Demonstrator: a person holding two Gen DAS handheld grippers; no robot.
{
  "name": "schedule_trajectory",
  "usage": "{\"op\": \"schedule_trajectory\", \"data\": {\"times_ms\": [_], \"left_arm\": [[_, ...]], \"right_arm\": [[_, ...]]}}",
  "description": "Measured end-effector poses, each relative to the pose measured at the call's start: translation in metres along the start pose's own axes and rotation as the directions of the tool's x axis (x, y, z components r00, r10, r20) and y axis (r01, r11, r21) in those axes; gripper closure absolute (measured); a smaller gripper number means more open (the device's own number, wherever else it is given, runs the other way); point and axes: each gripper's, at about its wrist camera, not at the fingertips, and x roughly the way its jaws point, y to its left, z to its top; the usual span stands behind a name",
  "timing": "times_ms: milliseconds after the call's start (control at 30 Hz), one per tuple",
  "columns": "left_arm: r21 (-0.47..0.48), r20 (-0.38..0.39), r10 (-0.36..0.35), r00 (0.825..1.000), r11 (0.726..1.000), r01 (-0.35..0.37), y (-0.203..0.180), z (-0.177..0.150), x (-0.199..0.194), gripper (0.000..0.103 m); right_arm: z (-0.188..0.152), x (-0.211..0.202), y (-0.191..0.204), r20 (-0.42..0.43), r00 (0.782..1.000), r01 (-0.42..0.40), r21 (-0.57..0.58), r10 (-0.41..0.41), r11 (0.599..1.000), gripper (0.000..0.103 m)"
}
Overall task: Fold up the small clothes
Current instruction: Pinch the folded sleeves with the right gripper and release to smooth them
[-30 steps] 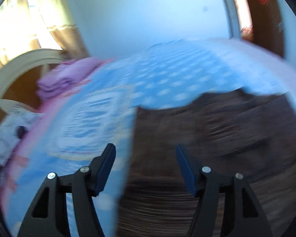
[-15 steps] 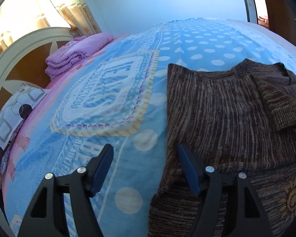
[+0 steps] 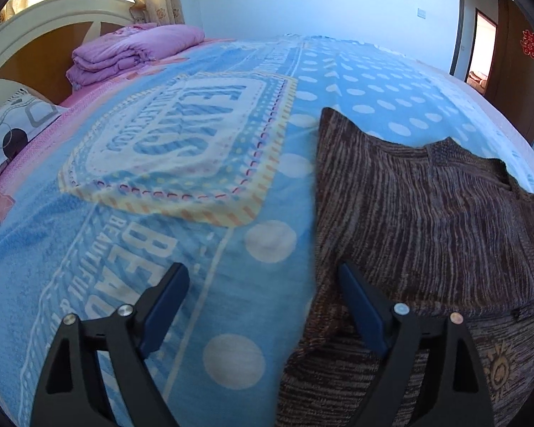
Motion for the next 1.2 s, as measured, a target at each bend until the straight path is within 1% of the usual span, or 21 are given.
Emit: {"op": "schedule_trajectory", "data": {"times_ms": [33,67,100,200,233,267,300,367,400,467,633,700,767,833,867,933,1000,1033,1100,1167,1200], "left_arm": [[0.004,0.001,0.002,1.0,1.0,-0.002,-0.001,0.0,0.0,0.012],[0.007,0.002,0.003,1.0,1.0,-0.003,-0.002,0.0,0.0,0.012],[0.008,0.002,0.003,1.0,1.0,-0.003,-0.001,0.0,-0.001,0.012],[0.012,-0.002,0.008,1.0,1.0,-0.008,-0.001,0.0,-0.001,0.009],[0.011,-0.002,0.011,1.0,1.0,-0.011,-0.001,-0.001,-0.001,0.008],[0.012,-0.002,0.011,1.0,1.0,-0.011,-0.001,-0.001,-0.001,0.008],[0.011,-0.002,0.009,1.0,1.0,-0.009,-0.001,-0.001,-0.001,0.008],[0.009,-0.004,0.002,1.0,1.0,-0.002,0.001,-0.001,-0.001,0.008],[0.006,-0.005,-0.003,1.0,1.0,0.003,0.002,-0.001,-0.001,0.008],[0.003,-0.012,-0.014,1.0,1.0,0.014,0.004,-0.002,-0.001,0.006],[0.015,-0.027,-0.034,0.999,0.999,0.034,0.005,-0.007,-0.003,0.002],[0.019,-0.028,-0.031,0.999,0.999,0.031,0.004,-0.007,-0.002,0.002],[0.024,-0.031,-0.027,0.999,0.999,0.028,0.003,-0.007,-0.001,0.001],[0.022,-0.031,-0.029,0.999,0.999,0.03,0.004,-0.007,-0.001,0.001],[0.021,-0.031,-0.029,0.999,0.999,0.03,0.004,-0.007,-0.001,0.001],[0.021,-0.031,-0.027,0.999,0.999,0.027,0.004,-0.007,-0.001,0.0],[0.023,-0.031,-0.024,0.999,0.999,0.025,0.003,-0.007,-0.001,0.0],[0.023,-0.031,-0.024,0.999,0.999,0.024,0.004,-0.007,-0.001,0.0],[0.021,-0.033,-0.022,0.999,1.0,0.022,0.004,-0.007,0.0,0.0],[0.023,-0.033,-0.02,0.999,1.0,0.021,0.004,-0.007,0.0,0.0],[0.024,-0.033,-0.018,0.999,1.0,0.019,0.004,-0.007,0.0,0.0]], "right_arm": [[-0.008,-0.005,0.002,-0.018,0.996,-0.092,0.022,0.093,0.996,0.025],[-0.014,-0.006,0.005,-0.033,0.988,-0.149,0.035,0.15,0.988,0.031],[-0.025,-0.008,0.013,-0.06,0.972,-0.225,0.045,0.228,0.973,0.038],[-0.042,-0.006,0.031,-0.097,0.946,-0.308,0.031,0.31,0.951,0.05],[-0.047,-0.001,0.041,-0.11,0.942,-0.317,0.011,0.316,0.948,0.053],[-0.05,0.002,0.047,-0.114,0.944,-0.313,-0.004,0.311,0.95,0.061],[-0.053,0.007,0.052,-0.113,0.948,-0.301,-0.018,0.297,0.954,0.076],[-0.058,0.012,0.057,-0.114,0.951,-0.291,-0.024,0.286,0.956,0.093],[-0.06,0.014,0.057,-0.115,0.955,-0.28,-0.028,0.275,0.96,0.095],[-0.062,0.012,0.054,-0.113,0.952,-0.29,-0.024,0.285,0.957,0.097],[-0.074,-0.007,0.056,-0.111,0.952,-0.295,-0.08,0.285,0.952,0.098],[-0.077,-0.003,0.056,-0.114,0.961,-0.264,-0.109,0.252,0.958,0.098],[-0.077,0.001,0.055,-0.117,0.96,-0.268,-0.115,0.255,0.957,0.097],[-0.073,-0.006,0.055,-0.078,0.972,-0.231,-0.121,0.223,0.965,0.078],[-0.071,-0.012,0.055,-0.053,0.977,-0.21,-0.124,0.205,0.97,0.064],[-0.066,-0.03,0.059,0.016,0.976,-0.212,-0.138,0.216,0.968,0.063],[-0.063,-0.043,0.069,0.054,0.974,-0.207,-0.182,0.22,0.961,0.063],[-0.062,-0.046,0.077,0.063,0.967,-0.227,-0.21,0.245,0.951,0.063],[-0.063,-0.038,0.089,0.031,0.957,-0.273,-0.242,0.288,0.931,0.063],[-0.064,-0.022,0.094,0.001,0.963,-0.263,-0.241,0.271,0.934,0.063],[-0.066,-0.006,0.095,-0.028,0.971,-0.236,-0.24,0.236,0.942,0.063]]}}
